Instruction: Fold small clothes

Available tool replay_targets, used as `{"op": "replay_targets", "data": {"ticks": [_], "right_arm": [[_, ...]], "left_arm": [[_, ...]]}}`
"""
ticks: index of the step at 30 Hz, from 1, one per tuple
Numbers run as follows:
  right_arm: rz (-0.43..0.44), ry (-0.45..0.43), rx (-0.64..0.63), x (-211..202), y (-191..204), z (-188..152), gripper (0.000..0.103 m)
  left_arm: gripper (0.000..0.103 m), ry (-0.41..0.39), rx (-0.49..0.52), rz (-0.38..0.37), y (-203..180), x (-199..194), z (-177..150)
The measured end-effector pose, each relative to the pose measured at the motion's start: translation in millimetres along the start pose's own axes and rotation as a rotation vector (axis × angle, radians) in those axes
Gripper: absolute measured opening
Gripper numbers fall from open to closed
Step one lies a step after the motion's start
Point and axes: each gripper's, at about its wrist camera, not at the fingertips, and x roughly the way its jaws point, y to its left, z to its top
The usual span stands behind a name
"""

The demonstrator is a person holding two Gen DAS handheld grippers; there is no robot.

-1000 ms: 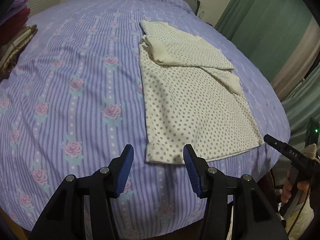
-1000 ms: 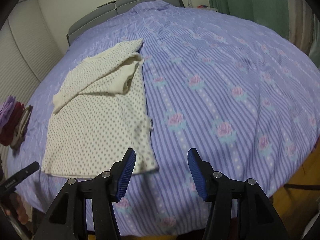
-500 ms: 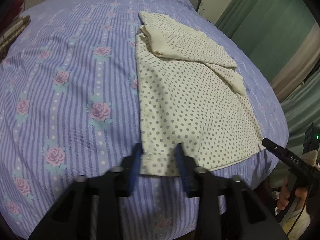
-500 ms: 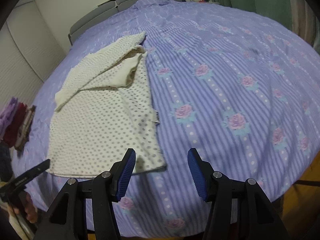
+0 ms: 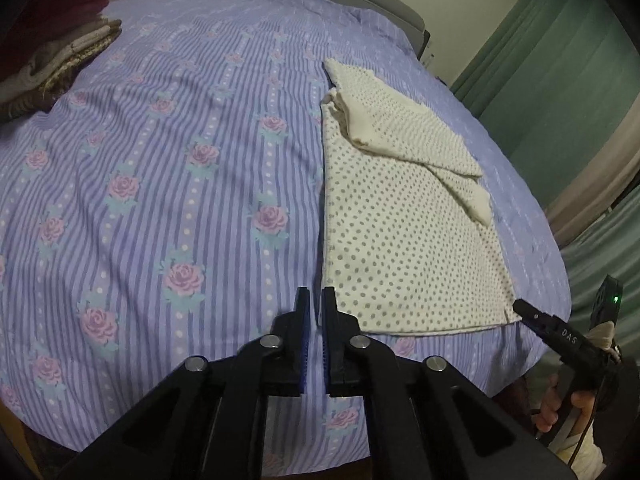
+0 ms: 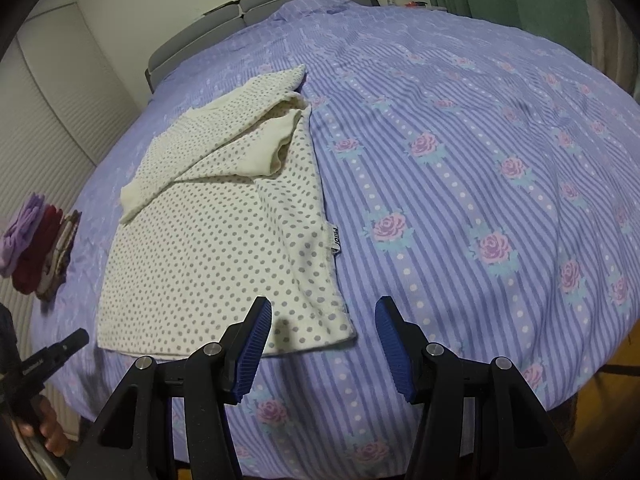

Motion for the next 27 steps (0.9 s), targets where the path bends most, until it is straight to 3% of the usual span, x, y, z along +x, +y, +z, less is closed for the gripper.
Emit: {"op": "replay_targets", "data": {"ticks": [1,3,4,7,9,13,23,24,25,27], "right_arm": [[0.002,-0.004,0.005,-1,-1,0,0.055],[0.000,-0.013,0.000,-4,0,-1,0.055],[0.000,-0.017,0.000,-5,-1,-1,0.054],[-0.002,-0.024,0.019,-6,-5,1,0.055],[0.004,-0.027,0.037,-7,-9,1,0.054],[-0.004,-0.038,0.042,-10,-11,2,0.054],[-0.006,-0.038,0.042,-9,-11,0,0.054],[-0.002,-0.038,0.044,-9,-11,0,0.054],[0.002,-0.040,0.046,-9,-11,1,0.054],[0.008,-0.042,0.050,-9,-11,1,0.054]], "left_arm": [[0.008,-0.002,0.007,-0.008,-2,0,1],[0.024,0.001,0.024,-0.003,-6,2,4],[0.027,0.009,0.028,-0.007,-8,5,5],[0.030,0.030,0.021,-0.027,-8,11,6],[0.040,0.038,0.014,-0.037,-7,15,7],[0.043,0.043,0.009,-0.052,-10,19,10],[0.041,0.103,-0.057,-0.132,-3,45,13],[0.022,0.106,-0.050,-0.138,-4,45,13],[0.011,0.113,-0.040,-0.142,-5,45,12],[0.008,0.106,-0.047,-0.151,-5,42,11]]}}
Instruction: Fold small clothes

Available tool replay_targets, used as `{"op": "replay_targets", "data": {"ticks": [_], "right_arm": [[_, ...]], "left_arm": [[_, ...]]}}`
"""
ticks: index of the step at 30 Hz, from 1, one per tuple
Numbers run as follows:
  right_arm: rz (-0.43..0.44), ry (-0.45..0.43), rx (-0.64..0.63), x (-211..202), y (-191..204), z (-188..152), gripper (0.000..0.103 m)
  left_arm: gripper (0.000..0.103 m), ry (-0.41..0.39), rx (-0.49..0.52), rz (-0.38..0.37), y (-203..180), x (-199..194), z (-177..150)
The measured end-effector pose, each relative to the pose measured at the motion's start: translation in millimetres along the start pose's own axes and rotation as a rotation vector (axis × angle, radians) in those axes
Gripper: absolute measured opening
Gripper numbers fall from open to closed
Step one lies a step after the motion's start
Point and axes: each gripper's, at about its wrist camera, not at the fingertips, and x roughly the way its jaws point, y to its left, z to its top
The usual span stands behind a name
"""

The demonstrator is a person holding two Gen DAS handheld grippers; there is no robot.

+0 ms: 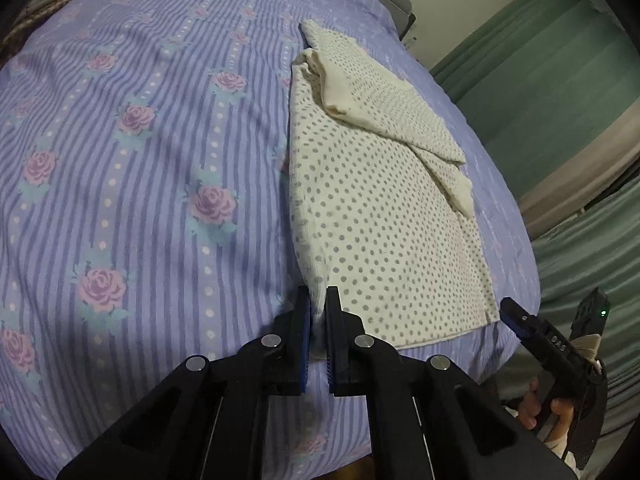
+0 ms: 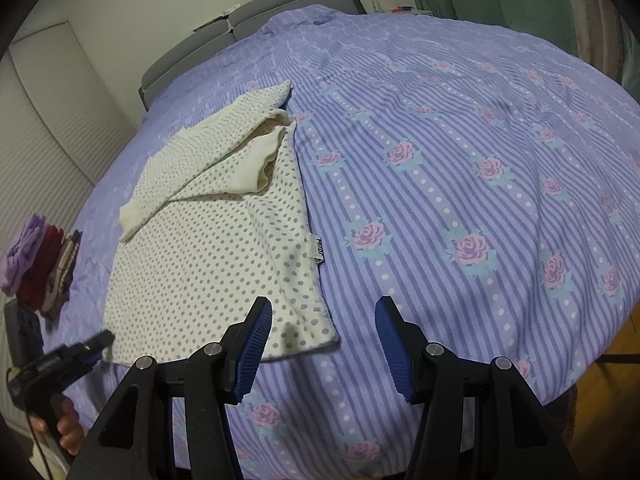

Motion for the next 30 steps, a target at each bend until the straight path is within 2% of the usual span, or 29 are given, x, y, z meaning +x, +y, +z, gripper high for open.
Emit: {"op": "replay_targets", "data": {"ticks": [6,9,11,15,18,23,27,30], "right_arm": [[0.020,0.000,0.021,1,-1,0,0.051],[0.037,0.005,0.024,5,2,1,0.045],[0.043,0.007,0.038,7,2,1,0.044],[0.061,0.026,0.094,16,-6,2,0.037],[0.083,0.034,0.143,19,-15,1,0.034],[0.090,0.054,0.147,26,-13,-2,0.034],[0.090,0.083,0.120,32,-7,-3,0.012],[0.084,0.088,0.126,27,-8,-1,0.008]], "left_arm": [[0.008,-0.070,0.060,0.038,-13,-25,-5],[0.008,-0.066,0.046,0.041,-9,-24,-4],[0.008,-0.058,0.044,0.047,-6,-21,-5],[0.008,-0.055,0.072,0.066,-11,-17,-7],[0.008,-0.053,0.084,0.081,-12,-16,-6],[0.008,-0.043,0.070,0.091,-7,-15,-6],[0.008,-0.041,0.064,0.091,-7,-17,-7],[0.008,-0.051,0.071,0.090,-11,-22,-8]]}}
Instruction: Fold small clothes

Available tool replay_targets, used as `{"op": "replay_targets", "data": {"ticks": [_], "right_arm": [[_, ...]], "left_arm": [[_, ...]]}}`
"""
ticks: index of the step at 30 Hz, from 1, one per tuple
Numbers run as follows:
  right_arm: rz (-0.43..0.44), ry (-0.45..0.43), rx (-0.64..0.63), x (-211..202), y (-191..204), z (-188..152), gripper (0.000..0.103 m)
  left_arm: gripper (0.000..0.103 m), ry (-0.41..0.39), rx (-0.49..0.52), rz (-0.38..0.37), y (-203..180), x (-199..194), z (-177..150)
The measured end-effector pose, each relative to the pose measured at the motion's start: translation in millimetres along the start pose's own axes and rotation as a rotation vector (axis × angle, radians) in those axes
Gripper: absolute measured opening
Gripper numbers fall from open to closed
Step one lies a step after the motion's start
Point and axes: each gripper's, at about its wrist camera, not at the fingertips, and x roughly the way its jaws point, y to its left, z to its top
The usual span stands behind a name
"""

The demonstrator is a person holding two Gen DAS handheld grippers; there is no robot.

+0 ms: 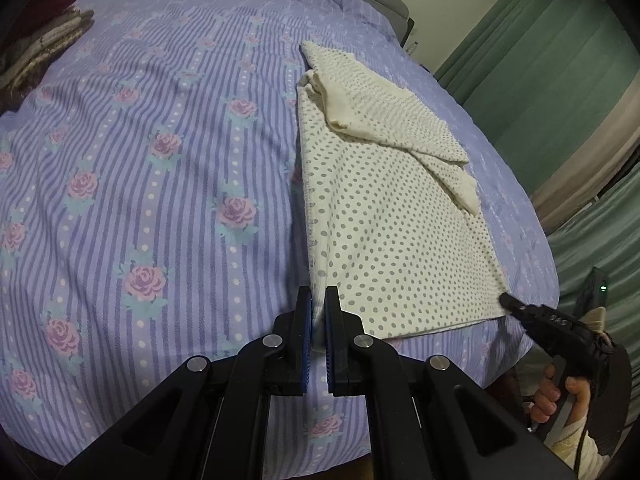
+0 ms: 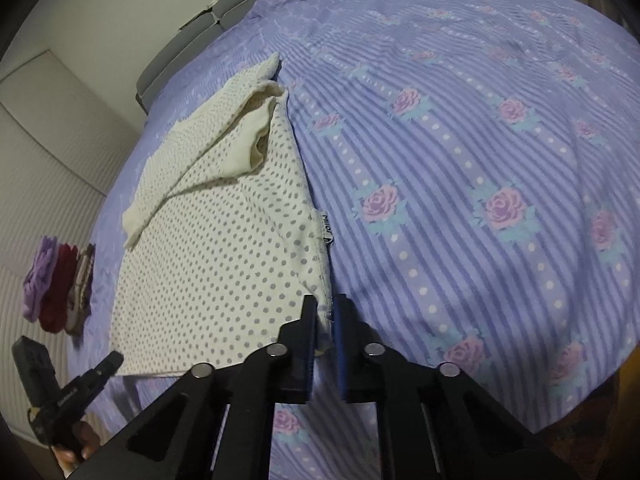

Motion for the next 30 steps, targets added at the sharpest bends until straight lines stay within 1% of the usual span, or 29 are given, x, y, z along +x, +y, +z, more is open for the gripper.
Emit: {"op": "replay_targets", "data": {"ticks": [2,4,8,10,12,13,15,19,20,23,24,26,30], "right_arm": [[-0.015,-0.054,0.005,-17,1,2,0.007],[-0.022,-0.081,-0.011,-30,6,5,0.007],[0.030,-0.106,0.007,-43,13,11,0.007],[0.079,-0.124,0.027,-50,19,17,0.007],[0.108,-0.152,0.036,-58,25,25,0.007],[0.134,-0.172,0.041,-63,28,31,0.007],[0.149,-0.209,0.048,-68,36,41,0.007],[0.191,-0.286,0.073,-75,46,72,0.007],[0.198,-0.300,0.082,-76,48,78,0.007],[0.209,-0.342,0.110,-72,55,101,0.007],[0.211,-0.349,0.120,-69,57,109,0.007],[0.213,-0.356,0.139,-60,60,126,0.007],[0.196,-0.331,0.176,-33,62,162,0.007]], "left_arm": [[0.008,-0.010,-0.002,-0.016,-4,-6,1],[0.008,-0.021,-0.009,-0.026,-6,-10,2],[0.008,-0.056,-0.056,-0.057,-9,-24,10],[0.008,-0.083,-0.063,-0.064,-14,-32,17],[0.008,-0.110,-0.087,-0.074,-18,-38,27],[0.008,-0.129,-0.110,-0.080,-19,-42,35],[0.008,-0.163,-0.135,-0.097,-23,-47,48],[0.008,-0.224,-0.161,-0.108,-32,-53,81],[0.008,-0.233,-0.173,-0.116,-34,-53,92],[0.008,-0.254,-0.202,-0.104,-35,-45,124],[0.008,-0.254,-0.209,-0.084,-36,-41,135],[0.008,-0.244,-0.221,-0.083,-35,-30,153],[0.008,-0.218,-0.243,-0.033,-32,0,186]]}}
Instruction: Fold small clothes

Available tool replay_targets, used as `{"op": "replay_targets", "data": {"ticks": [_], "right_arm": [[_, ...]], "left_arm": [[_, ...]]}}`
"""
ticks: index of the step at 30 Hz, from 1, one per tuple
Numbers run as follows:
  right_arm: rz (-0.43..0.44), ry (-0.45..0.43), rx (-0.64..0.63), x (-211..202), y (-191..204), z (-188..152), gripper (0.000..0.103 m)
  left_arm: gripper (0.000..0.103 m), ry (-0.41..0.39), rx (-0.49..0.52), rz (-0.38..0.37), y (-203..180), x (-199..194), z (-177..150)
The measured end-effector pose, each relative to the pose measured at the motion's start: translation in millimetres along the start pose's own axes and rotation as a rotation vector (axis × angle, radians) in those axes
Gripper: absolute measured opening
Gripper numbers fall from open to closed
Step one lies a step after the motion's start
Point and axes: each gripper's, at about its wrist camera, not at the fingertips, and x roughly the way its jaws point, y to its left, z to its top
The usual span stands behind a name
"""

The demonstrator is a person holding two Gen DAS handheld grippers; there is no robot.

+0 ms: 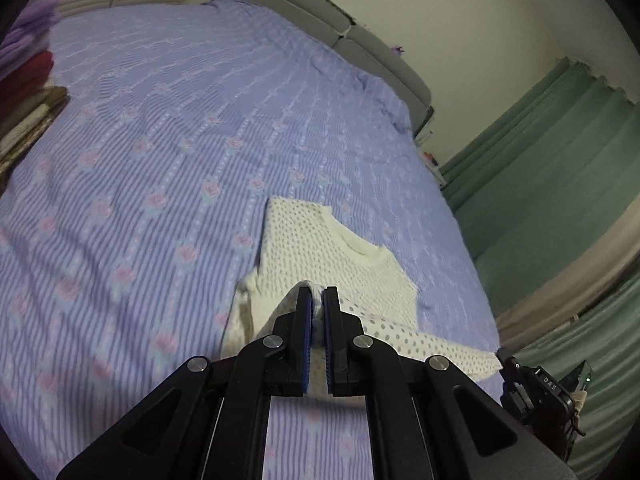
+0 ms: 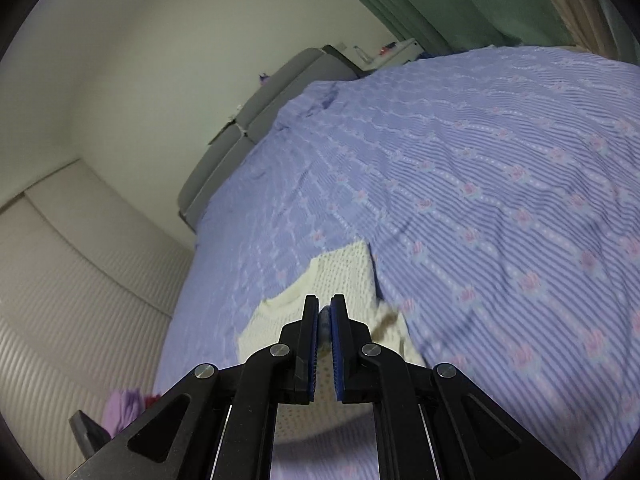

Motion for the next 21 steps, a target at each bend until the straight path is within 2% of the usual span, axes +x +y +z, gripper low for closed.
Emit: {"op": "replay_targets", "data": {"ticks": [3,11,21], "right_arm": [[-0.024,0.029,0.002,30,-1,15,0.007],[-0.100,0.107,-0.014,91,-10,25,0.007],[-0.166,0.175,-0.006,138,-23,19,0.007]], "left_arm": [[0.008,0.020,-0.012,0.032,4,25,12],[0.008,0.107,-0.077,0.102,34,88,24],[0.009,0.152,-0.130,0.127,51,115,25]]}}
